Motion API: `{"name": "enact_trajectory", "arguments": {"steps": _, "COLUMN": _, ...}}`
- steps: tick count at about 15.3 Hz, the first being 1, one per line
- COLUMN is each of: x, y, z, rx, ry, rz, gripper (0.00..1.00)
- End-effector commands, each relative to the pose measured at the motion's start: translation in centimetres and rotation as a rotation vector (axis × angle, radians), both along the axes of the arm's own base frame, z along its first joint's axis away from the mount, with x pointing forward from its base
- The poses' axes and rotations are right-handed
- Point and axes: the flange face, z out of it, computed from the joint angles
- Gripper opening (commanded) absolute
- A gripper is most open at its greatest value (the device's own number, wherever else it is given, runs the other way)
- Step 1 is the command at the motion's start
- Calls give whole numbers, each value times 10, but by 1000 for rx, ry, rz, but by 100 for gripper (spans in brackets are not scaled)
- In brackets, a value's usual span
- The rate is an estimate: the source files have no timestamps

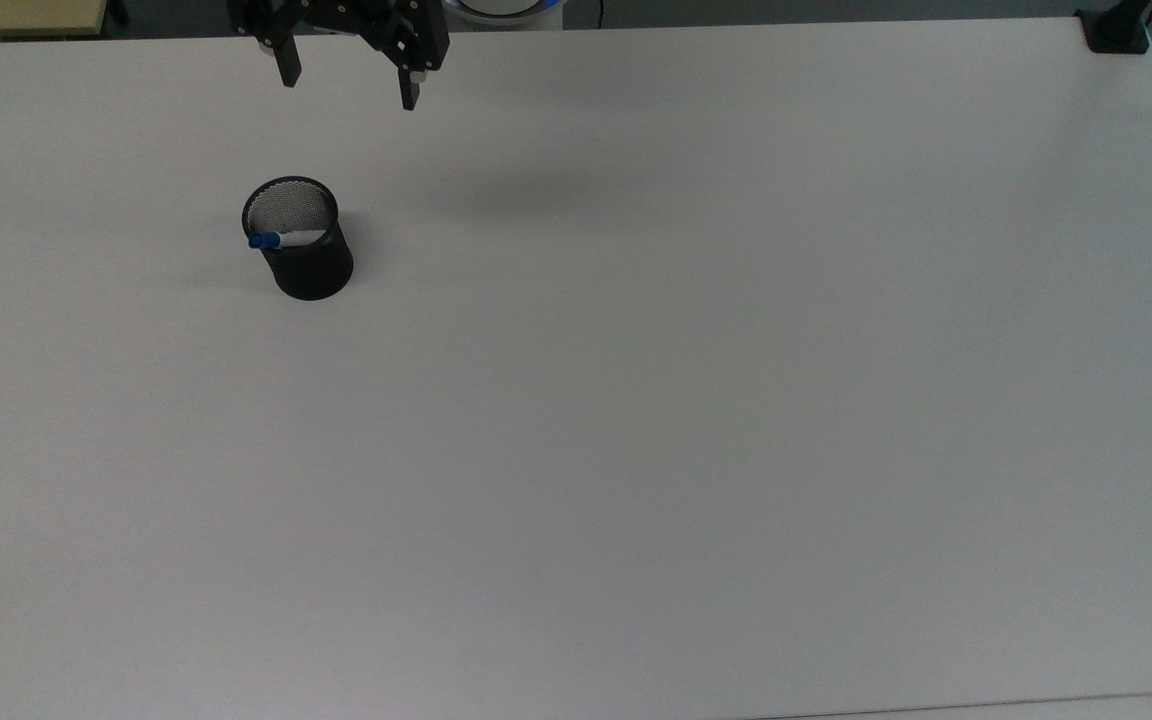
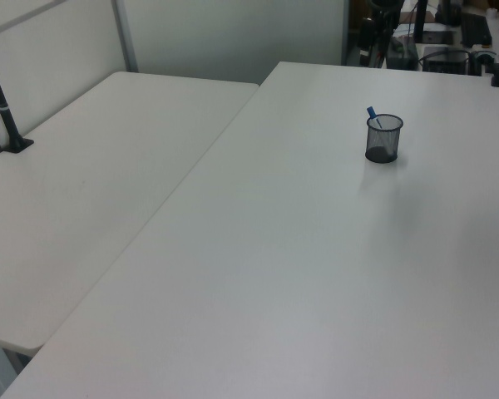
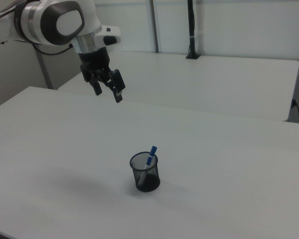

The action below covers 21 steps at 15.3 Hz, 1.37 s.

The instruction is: Remove the marker

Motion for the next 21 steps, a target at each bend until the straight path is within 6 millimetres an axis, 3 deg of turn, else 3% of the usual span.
{"name": "enact_trajectory", "arguments": {"steps": 1, "x": 0, "y": -1, "z": 5, "rx": 1, "ry": 14, "rz": 13, "gripper": 100}}
{"name": "enact_trajectory", "arguments": {"steps": 17, "x": -1, "y": -4, "z": 6, "rx": 5, "ry": 14, "rz": 12, "gripper": 100}}
{"name": "enact_trajectory", "arguments": {"steps": 21, "x": -4, "y": -18, "z": 6, "rx": -37, "ry": 23, "rz": 40, "gripper": 100}}
